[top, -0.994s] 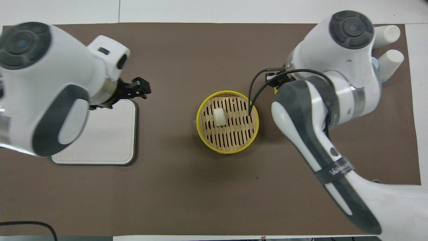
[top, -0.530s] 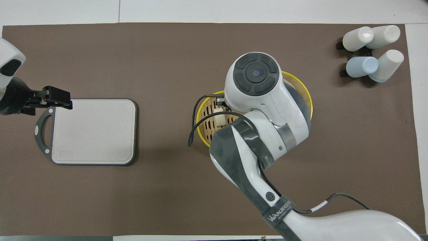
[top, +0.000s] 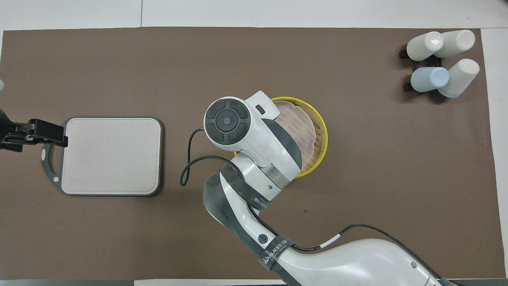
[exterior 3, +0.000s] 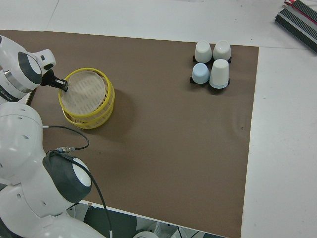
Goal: Place bun in steamer
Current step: 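Lower the lid onto the steamer with the right gripper and release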
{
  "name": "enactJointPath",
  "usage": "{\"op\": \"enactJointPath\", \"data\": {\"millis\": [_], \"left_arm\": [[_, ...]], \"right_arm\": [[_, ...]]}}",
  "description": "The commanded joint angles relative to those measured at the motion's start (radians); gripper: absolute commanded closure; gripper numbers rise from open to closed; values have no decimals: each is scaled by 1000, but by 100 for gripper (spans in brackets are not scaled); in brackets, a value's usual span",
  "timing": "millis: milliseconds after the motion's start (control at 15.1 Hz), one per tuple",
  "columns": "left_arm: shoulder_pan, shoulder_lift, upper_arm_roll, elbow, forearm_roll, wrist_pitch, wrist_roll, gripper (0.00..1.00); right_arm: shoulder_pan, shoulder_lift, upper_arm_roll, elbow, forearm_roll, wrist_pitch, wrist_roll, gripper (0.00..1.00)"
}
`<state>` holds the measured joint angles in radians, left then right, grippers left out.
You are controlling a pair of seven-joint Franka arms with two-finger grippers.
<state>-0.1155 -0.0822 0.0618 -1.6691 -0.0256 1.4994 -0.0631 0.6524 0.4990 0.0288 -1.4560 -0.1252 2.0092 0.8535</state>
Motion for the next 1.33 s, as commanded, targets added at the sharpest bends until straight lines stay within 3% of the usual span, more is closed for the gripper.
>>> {"op": "enactJointPath", "data": {"millis": [0,265,1259], "left_arm": [[-13,-27,15,-23,7,-13,12,0],[-61,-17,65,-12,1,-21,14,0],[-47,-19,56,5,7,25,61,0]], "right_arm": [[18,27,0,-3,-22,42,49,100],[21,27,2,-35,-22,79,67,100],[35,23,3,-78,-7,158,90,100]]}}
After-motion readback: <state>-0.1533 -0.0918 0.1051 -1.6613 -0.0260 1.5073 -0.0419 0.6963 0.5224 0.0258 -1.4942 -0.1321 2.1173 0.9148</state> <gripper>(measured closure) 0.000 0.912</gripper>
